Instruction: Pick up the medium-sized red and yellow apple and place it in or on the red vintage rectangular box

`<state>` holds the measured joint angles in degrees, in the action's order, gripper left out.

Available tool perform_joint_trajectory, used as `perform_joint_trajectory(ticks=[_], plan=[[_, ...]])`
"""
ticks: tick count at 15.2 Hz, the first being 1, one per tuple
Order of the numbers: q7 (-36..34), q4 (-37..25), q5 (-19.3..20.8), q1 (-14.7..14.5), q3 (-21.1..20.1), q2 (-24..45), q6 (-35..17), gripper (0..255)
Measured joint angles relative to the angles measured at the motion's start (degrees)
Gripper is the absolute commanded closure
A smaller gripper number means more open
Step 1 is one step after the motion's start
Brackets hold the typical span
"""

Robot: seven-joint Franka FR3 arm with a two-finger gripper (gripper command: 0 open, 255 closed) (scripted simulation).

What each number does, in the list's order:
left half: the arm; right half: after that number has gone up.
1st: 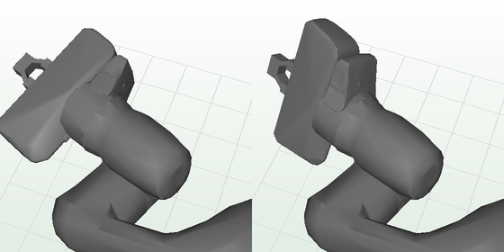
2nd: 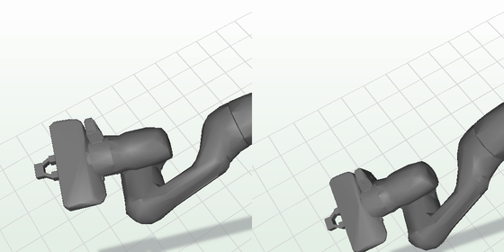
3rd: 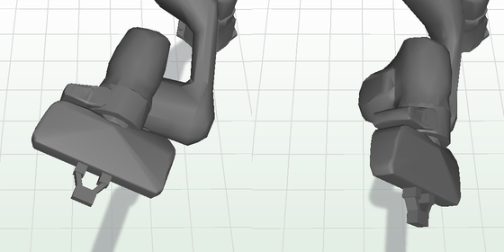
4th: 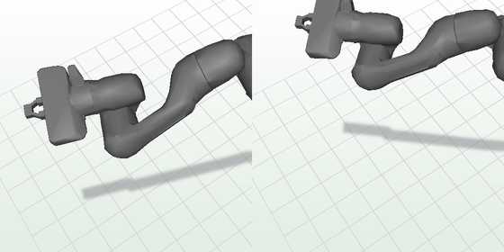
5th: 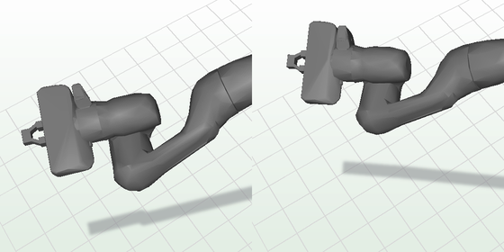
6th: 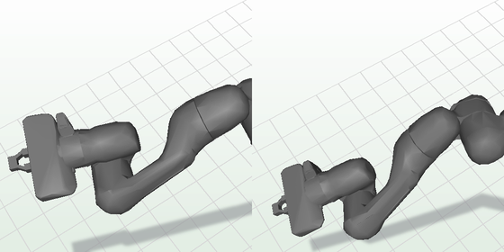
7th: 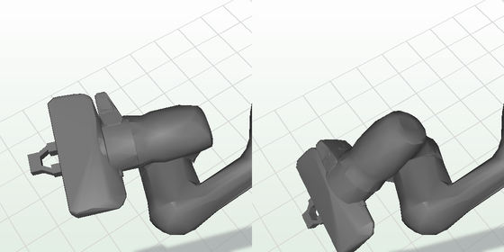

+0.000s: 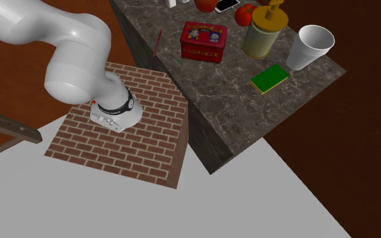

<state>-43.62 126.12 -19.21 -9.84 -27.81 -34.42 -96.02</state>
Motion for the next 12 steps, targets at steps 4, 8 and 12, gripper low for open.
perform_joint_trajectory(ticks=[4, 8, 12], plan=[[0.48, 3.42, -0.58, -0.27, -0.52, -0.44, -2.97, 255], [0.72, 6.20, -1.13, -0.48, -1.24, -0.45, -5.77, 255], [1.10, 9.27, -1.75, -0.72, -1.94, -0.44, -8.85, 255]])
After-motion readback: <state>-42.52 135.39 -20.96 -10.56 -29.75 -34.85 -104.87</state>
